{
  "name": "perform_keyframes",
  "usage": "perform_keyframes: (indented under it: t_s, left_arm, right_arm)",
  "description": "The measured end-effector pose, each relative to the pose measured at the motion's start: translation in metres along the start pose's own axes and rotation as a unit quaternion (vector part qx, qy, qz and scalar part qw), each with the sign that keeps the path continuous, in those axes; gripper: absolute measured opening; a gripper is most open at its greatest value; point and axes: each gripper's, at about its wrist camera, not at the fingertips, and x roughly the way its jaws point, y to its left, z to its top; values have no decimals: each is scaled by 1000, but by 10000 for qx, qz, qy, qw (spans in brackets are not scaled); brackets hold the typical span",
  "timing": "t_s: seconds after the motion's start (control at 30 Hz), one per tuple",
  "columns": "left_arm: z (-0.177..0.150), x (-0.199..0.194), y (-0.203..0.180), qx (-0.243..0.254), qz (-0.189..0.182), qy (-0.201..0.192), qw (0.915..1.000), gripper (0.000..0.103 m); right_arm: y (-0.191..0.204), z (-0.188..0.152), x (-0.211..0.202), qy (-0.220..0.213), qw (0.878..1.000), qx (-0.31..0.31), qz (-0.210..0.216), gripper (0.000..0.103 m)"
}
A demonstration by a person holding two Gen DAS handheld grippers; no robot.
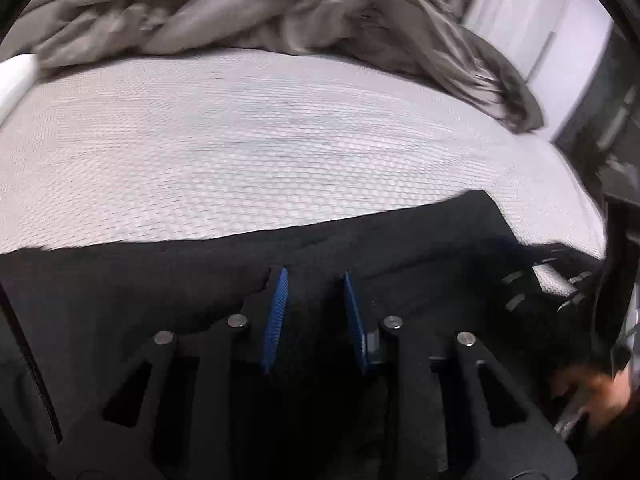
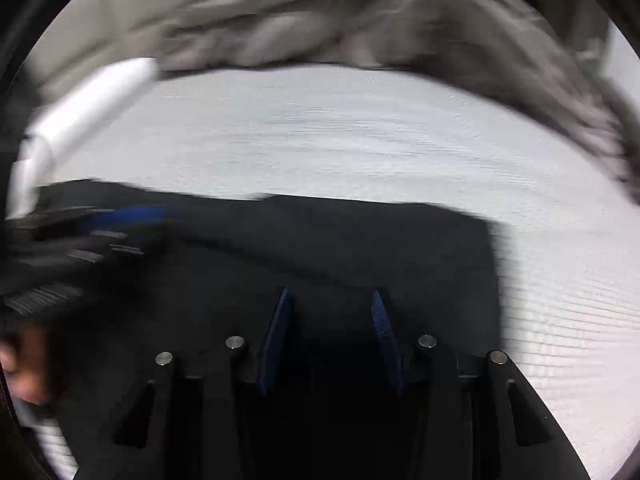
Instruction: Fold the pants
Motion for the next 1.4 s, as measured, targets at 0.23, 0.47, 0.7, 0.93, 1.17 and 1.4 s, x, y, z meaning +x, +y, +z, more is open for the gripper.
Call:
perform_keyframes:
  t_s: [0.23, 0.47, 0.7, 0.93, 1.17, 1.4]
  left_arm:
    - [-32, -58, 5, 88, 0, -582, 9983, 34]
    - [-82, -33, -76, 1658, -689, 193, 9836, 40]
    - [-90, -60, -48, 1447, -561, -51, 9879, 41]
    - [-99, -53, -91, 1873, -1016, 207, 9768, 44]
    - [-113, -75, -54, 2115, -1214, 376, 9691, 47]
    - [-88, -104, 29, 123, -1220, -404, 9916, 65]
  right_arm:
    - [-47, -30, -64, -512, 9971, 545, 172, 43]
    - [43, -50, -47, -30, 9895, -469, 1365, 44]
    - [-15, -75, -60, -251, 9989, -104, 383, 44]
    - [35, -81, -74, -330, 9847, -517, 1633, 44]
    - [-46, -107, -70, -117, 9944, 9, 1055, 46]
    - [-123, -106, -47, -64, 9302, 2291, 2868, 57]
